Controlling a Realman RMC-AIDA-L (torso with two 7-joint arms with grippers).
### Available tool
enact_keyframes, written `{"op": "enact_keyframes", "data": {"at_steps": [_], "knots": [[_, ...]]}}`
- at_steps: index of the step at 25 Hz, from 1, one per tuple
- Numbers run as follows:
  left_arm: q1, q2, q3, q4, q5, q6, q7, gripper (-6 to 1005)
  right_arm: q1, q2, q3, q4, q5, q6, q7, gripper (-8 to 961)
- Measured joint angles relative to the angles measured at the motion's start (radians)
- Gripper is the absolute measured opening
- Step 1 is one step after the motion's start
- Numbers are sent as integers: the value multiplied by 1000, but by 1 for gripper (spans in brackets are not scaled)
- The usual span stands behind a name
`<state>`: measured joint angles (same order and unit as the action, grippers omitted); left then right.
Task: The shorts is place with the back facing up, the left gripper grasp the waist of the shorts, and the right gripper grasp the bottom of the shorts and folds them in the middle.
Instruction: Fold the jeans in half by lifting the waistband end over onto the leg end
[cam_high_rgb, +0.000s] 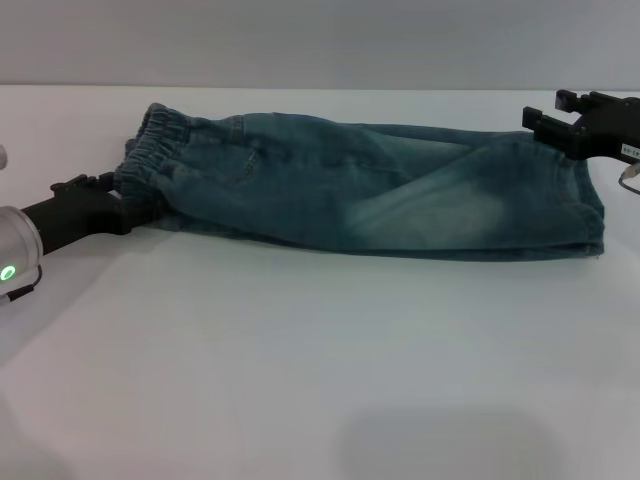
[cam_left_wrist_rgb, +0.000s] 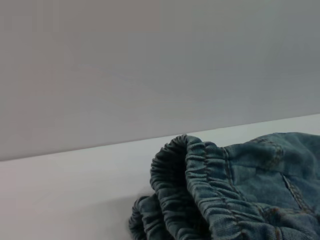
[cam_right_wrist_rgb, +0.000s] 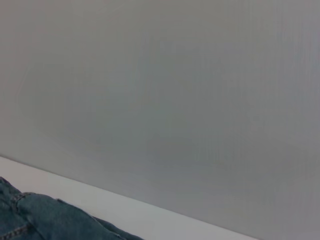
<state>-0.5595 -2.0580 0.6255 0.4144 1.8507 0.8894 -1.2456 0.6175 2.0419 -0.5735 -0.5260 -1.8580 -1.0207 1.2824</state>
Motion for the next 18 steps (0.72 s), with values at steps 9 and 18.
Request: {"op": "enact_keyframes", "data": {"at_steps": [9,18], "knots": [[-4,1,0,-14,-5,6,-14,831,-12,-2,5,0,1,1,0,553],[14,1,2,-14,-26,24,-11,632,-26,1,8,-11,4,-1,0,553]]}}
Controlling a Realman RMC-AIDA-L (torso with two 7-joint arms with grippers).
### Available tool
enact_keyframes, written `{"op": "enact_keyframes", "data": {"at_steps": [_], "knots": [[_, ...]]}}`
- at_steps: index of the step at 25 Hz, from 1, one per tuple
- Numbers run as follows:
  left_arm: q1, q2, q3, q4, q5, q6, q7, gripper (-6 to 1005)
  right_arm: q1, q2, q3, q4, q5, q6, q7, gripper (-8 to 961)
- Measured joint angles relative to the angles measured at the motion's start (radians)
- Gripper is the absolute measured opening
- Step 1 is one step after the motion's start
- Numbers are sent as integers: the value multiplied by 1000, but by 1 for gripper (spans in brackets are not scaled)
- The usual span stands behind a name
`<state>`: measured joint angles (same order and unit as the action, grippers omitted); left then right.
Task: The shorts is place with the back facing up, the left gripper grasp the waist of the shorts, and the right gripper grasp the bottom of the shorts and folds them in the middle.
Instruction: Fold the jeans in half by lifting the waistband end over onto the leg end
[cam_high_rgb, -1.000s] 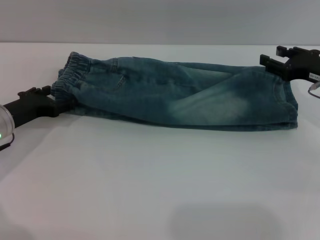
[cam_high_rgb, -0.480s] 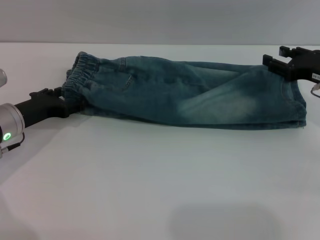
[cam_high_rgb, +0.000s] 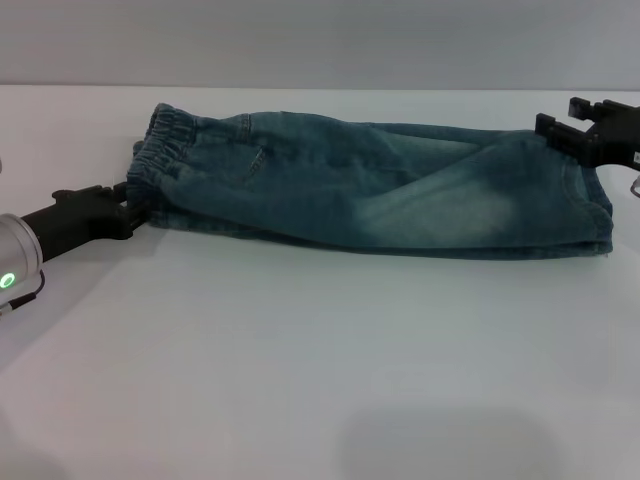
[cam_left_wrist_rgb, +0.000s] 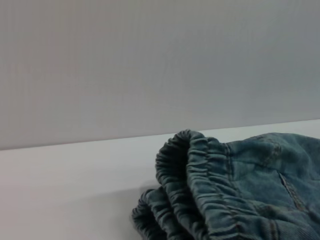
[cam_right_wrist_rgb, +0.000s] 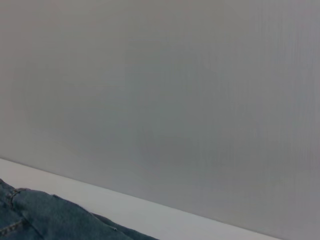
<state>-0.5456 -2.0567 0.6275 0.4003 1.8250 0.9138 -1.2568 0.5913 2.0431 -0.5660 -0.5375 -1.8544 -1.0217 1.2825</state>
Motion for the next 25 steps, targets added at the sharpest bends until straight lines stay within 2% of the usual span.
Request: {"op": "enact_keyframes", "data": {"at_steps": [11,14,25], "knots": [[7,-1,-4,0,-10,0,10,167,-4,11,0,-7,0,-4,0,553],[7,-2,-1,0,-11,4,15,85,-3,16,0,-12,0,-4,0,554],[13,0,-9,24,-17,117,18,60,3,22,-3,-14,0,-4,0,554]]}}
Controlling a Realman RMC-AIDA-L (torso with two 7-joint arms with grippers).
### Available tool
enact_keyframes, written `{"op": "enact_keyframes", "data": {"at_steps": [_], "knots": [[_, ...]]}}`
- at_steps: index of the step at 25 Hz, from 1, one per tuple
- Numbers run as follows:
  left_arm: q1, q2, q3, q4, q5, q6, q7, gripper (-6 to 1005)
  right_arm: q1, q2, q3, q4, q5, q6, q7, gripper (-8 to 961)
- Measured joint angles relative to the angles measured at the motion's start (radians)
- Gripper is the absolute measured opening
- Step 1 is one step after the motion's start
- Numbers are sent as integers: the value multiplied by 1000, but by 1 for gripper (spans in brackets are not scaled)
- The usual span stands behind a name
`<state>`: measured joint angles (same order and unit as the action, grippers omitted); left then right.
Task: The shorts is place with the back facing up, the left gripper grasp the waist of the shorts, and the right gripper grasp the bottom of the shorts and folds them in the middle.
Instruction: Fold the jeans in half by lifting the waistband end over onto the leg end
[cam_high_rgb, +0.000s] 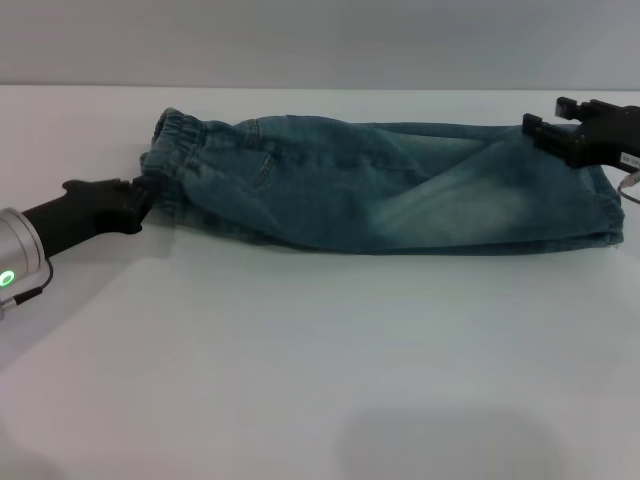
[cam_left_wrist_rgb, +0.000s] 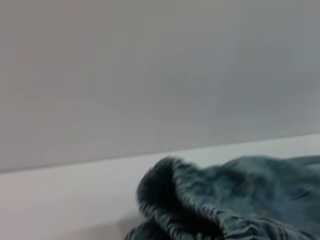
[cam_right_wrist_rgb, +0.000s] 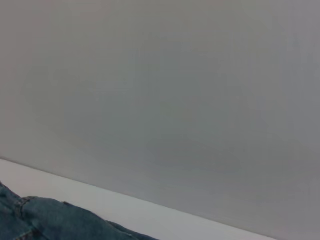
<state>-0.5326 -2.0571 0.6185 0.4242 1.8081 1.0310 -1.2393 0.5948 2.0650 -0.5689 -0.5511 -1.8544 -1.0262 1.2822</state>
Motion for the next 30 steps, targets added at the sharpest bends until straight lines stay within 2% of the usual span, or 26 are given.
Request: {"op": "enact_keyframes", "data": {"at_steps": [12,17,19,23,30], "knots": [[8,4,0,113,-135,278,-7,58,66,7,-32,70,0,8,-9,553],[-1,6,0,145,-179,340,-19,47,112,7,-40,122,-3,17,-9,552],[-4,6,1,164,-193,365,-29,46,137,8,-82,156,-4,39,-9,552],[-16,6,9,198,-198,387,-57,42,165,11,-113,190,-4,47,-5,552],[-31,6,19,241,-193,433,-98,37,257,15,-137,274,-3,43,-6,553]]}}
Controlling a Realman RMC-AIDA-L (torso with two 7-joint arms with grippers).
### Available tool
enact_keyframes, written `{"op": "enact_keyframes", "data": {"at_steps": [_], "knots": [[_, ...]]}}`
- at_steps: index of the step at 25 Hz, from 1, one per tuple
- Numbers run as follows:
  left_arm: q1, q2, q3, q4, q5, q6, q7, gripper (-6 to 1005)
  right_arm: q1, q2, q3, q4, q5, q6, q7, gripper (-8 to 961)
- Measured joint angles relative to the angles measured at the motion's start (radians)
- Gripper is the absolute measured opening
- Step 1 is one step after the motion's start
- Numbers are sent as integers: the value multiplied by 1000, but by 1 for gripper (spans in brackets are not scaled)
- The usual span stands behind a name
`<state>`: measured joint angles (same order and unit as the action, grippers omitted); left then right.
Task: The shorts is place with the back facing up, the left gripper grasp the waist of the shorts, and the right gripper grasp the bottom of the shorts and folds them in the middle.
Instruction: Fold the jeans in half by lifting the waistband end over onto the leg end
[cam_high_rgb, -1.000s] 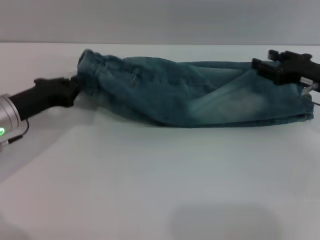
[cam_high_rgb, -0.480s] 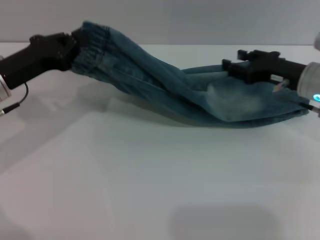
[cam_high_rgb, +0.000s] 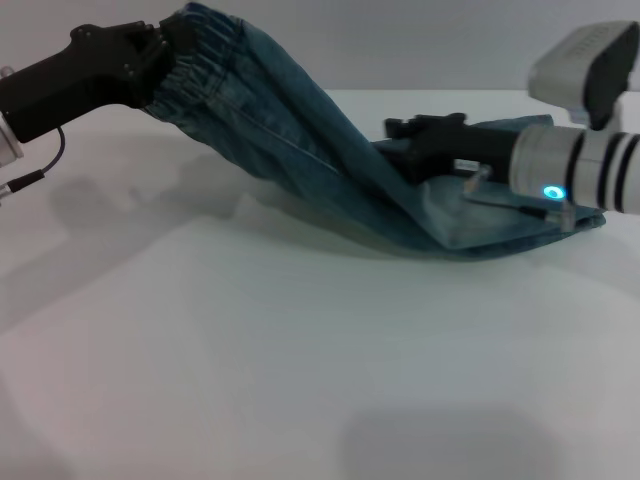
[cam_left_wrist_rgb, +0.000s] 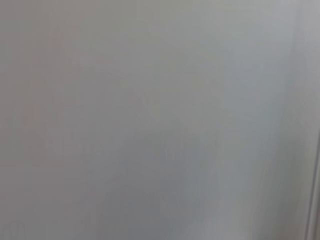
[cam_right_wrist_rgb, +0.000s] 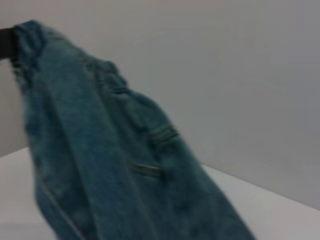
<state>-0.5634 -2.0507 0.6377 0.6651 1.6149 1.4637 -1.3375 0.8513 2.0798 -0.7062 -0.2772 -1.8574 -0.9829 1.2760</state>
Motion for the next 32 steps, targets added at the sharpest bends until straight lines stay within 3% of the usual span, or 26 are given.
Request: {"op": "enact_keyframes", "data": {"at_steps": [11,32], "knots": [[-4,0,16,36,-5,1,-14,34,96,5,-93,60,2,-18,41,553],[-13,-3,16,33,-1,0,-9,30,268,10,-261,52,3,-186,186,552]]}}
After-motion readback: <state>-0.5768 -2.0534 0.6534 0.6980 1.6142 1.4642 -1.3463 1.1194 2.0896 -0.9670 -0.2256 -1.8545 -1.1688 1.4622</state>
